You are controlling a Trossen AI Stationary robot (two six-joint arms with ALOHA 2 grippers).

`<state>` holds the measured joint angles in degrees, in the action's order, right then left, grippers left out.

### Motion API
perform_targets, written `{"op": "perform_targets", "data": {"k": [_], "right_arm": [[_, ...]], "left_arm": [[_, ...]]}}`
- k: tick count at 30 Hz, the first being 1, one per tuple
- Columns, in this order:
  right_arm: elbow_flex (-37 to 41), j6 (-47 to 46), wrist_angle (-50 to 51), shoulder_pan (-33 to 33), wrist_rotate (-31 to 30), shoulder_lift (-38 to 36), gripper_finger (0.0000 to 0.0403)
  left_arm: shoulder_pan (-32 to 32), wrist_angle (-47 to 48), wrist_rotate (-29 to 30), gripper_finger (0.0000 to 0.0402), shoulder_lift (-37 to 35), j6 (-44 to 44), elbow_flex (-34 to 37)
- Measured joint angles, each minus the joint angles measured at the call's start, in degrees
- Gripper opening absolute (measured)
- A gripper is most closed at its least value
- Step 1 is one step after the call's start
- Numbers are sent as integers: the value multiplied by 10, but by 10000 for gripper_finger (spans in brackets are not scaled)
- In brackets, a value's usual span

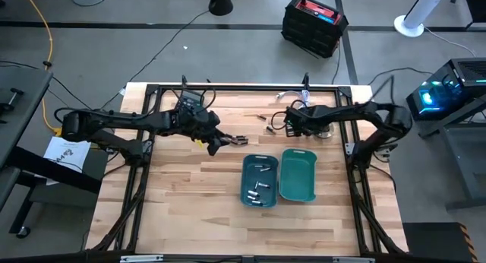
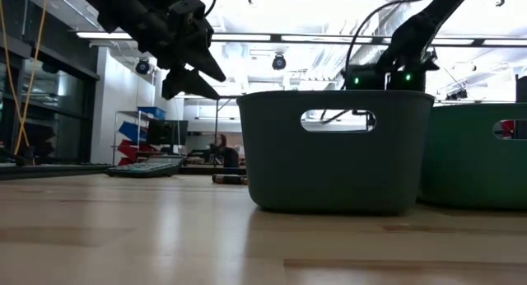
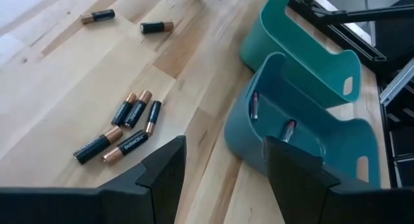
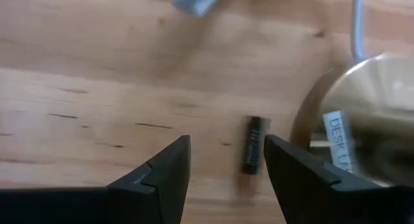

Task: Sort batteries
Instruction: Put the black battery into the green bin

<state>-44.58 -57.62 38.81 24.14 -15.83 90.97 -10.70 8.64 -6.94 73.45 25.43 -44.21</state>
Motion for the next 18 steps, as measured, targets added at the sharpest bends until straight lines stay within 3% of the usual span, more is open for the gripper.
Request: {"op": "perform_targets", "data": {"k": [11, 14, 18], "right_arm": [[-4, -20, -22, -22, -4, 24, 161], [-5, 13, -24, -33, -13, 26, 117], [-4, 53, -34, -48, -16, 22, 21]], "left_arm": [[-2, 0, 0, 197, 0, 0, 0], [-7, -1, 0, 197, 0, -9, 0], [-19, -15, 0, 197, -4, -15, 0]]}}
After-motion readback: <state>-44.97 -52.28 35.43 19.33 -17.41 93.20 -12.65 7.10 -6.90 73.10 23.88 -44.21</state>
